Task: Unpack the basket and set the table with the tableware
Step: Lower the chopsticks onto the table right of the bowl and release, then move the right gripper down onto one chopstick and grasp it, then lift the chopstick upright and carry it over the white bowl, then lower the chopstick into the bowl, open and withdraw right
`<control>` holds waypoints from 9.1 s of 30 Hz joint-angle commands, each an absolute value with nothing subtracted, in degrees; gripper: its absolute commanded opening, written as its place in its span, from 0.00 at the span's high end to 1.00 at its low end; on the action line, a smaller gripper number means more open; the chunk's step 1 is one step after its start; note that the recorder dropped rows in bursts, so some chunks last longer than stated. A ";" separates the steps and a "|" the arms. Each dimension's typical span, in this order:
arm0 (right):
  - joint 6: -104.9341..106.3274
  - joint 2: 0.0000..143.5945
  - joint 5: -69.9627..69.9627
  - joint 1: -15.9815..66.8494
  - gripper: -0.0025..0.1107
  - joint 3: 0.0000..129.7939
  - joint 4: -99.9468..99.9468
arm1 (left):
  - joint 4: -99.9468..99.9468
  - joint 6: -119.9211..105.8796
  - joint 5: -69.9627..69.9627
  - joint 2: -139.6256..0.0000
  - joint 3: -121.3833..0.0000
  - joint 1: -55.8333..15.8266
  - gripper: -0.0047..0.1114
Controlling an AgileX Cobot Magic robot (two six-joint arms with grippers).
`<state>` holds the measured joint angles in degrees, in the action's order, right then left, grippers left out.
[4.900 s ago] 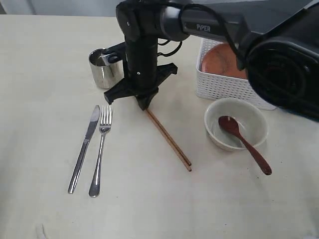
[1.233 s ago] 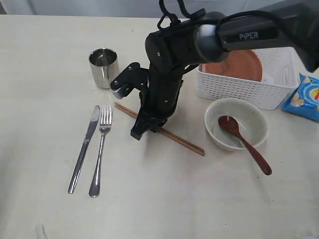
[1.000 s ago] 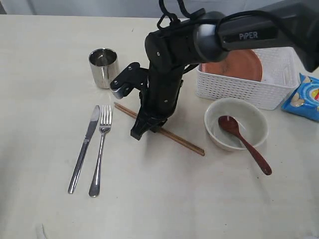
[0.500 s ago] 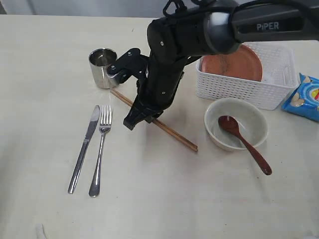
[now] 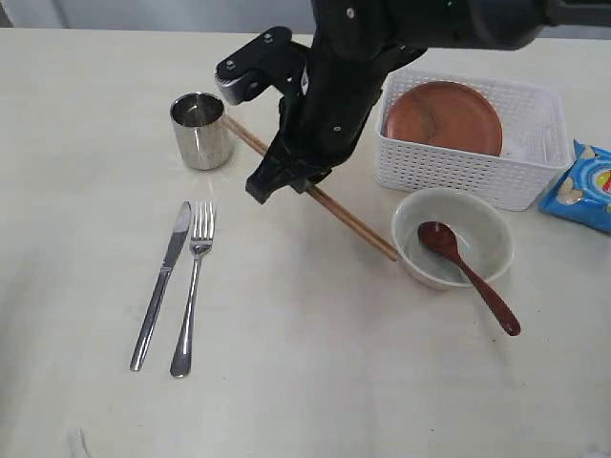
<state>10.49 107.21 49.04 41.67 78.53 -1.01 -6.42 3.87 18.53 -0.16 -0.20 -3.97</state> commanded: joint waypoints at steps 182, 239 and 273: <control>-21.52 93.38 29.88 20.30 0.57 39.70 -8.07 | -5.76 3.89 18.50 0.00 0.00 -3.86 0.96; -18.98 86.61 45.79 42.15 0.98 55.46 -16.97 | -5.76 3.89 18.50 0.00 0.00 -3.86 0.96; -18.01 99.86 38.35 42.42 0.98 55.84 -23.26 | -6.22 3.89 18.50 0.00 0.00 -3.86 0.96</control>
<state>-19.06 99.47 38.99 42.38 55.44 -24.10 -6.42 3.87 18.53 -0.16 -0.20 -3.97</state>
